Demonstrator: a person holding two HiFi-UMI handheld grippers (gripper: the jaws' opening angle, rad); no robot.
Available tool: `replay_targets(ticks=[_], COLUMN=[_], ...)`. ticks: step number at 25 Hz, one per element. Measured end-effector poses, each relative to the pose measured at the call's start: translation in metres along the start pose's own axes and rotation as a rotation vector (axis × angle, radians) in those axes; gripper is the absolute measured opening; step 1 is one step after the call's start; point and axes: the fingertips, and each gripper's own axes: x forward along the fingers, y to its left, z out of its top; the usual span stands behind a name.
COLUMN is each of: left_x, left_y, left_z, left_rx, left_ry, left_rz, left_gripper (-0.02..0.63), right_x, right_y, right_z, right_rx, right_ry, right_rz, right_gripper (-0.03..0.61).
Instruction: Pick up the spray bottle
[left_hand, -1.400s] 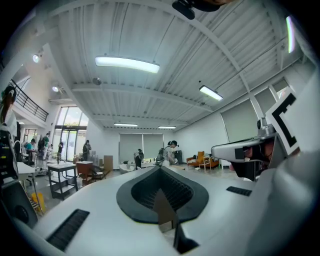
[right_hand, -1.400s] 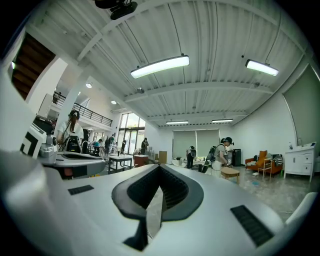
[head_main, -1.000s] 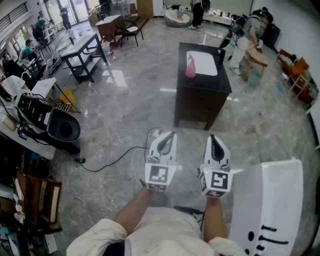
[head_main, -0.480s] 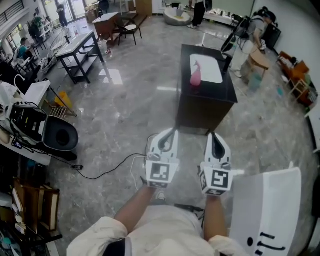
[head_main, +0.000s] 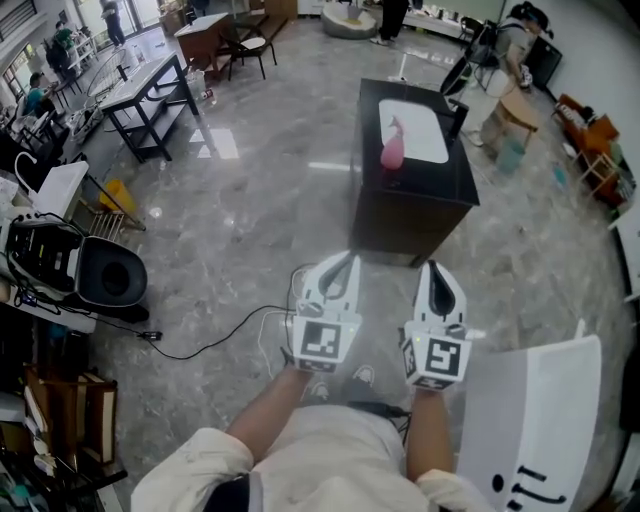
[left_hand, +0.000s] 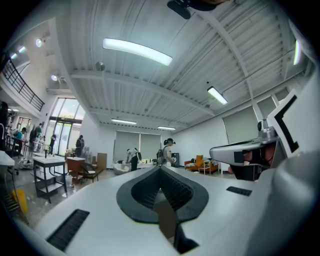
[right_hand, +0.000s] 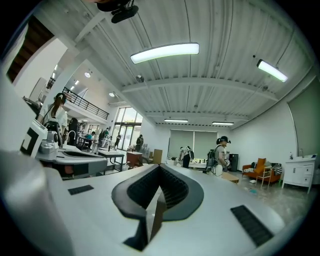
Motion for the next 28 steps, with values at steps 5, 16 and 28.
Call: replay_targets(ticks=[5,16,28], left_x=[0.034,0.149,0.251], left_y=[0.005,-0.022,-0.038], left_z=[-0.008,0.011,0.015], left_rx=[-0.009,0.037,0.039], left_ry=[0.003,-0.008,-0.008], left_rz=[0.008,0.009,0.075], left_gripper=[0.002,0.002,0.002], right_x=[0.030,0.110,0.188], right_y=[-0.023,-0.106,-0.187], right_z=[-0.006,-0.002,-0.016], right_rx=[0.014,0.043,0.072], right_ry=[-0.010,-0.054,-0.065], right_rz=[-0.007,0.026,0.082], right_gripper=[0.005,0.005,0.005])
